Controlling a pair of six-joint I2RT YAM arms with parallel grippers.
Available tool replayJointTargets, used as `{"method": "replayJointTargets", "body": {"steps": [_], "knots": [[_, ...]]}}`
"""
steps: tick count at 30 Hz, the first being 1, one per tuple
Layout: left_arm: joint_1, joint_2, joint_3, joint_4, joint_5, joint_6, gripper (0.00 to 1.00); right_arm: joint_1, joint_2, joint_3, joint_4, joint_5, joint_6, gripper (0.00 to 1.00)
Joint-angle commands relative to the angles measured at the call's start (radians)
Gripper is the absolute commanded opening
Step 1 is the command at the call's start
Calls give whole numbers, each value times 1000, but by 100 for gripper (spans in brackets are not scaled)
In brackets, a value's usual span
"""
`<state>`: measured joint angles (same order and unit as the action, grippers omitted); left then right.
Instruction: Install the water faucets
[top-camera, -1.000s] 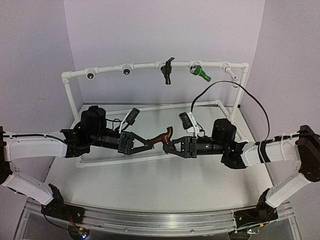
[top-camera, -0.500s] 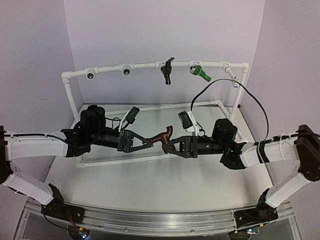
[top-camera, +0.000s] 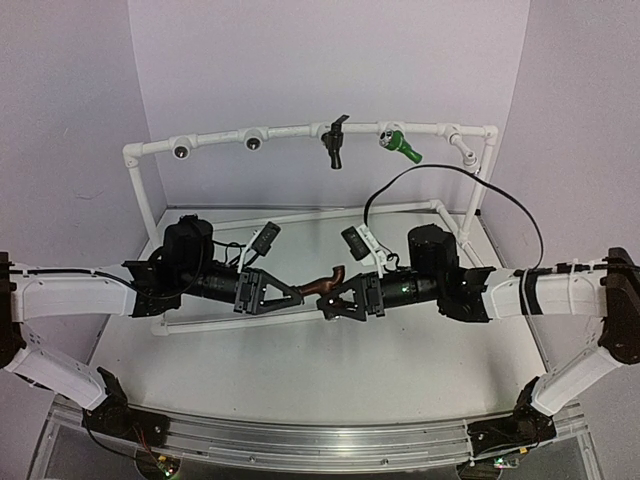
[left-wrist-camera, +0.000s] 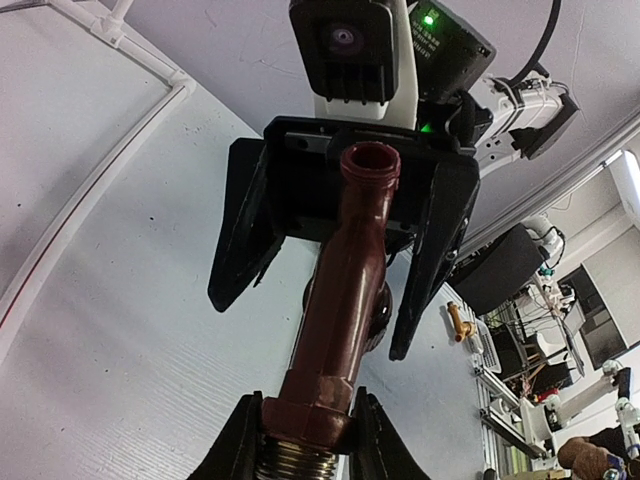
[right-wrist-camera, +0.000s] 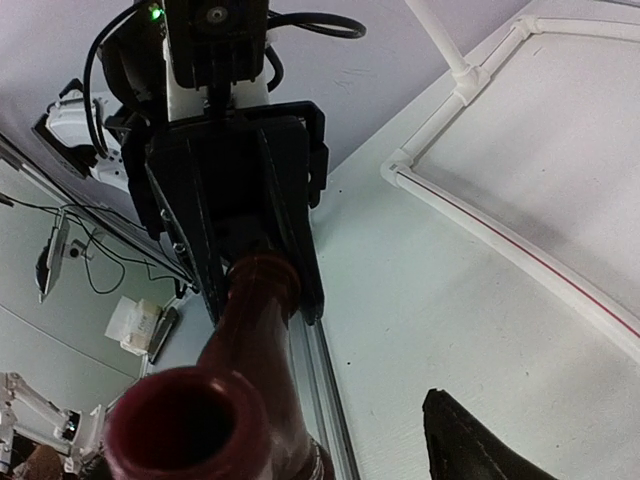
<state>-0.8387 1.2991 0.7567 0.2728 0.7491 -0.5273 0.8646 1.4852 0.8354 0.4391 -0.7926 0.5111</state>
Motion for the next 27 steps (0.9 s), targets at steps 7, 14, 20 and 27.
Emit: {"method": "replayJointTargets", "body": {"steps": [7, 14, 20, 27], "knots": [[1, -18, 4, -20, 44, 72, 0, 0, -24, 108, -142, -9, -46, 74], [1, -12, 1, -20, 47, 72, 0, 2, 44, 160, -129, -94, -30, 59], [1, 0, 2, -23, 37, 69, 0, 4, 66, 170, -102, -118, -19, 47], [1, 14, 1, -24, 47, 75, 0, 4, 76, 168, -102, -136, -13, 31]]}}
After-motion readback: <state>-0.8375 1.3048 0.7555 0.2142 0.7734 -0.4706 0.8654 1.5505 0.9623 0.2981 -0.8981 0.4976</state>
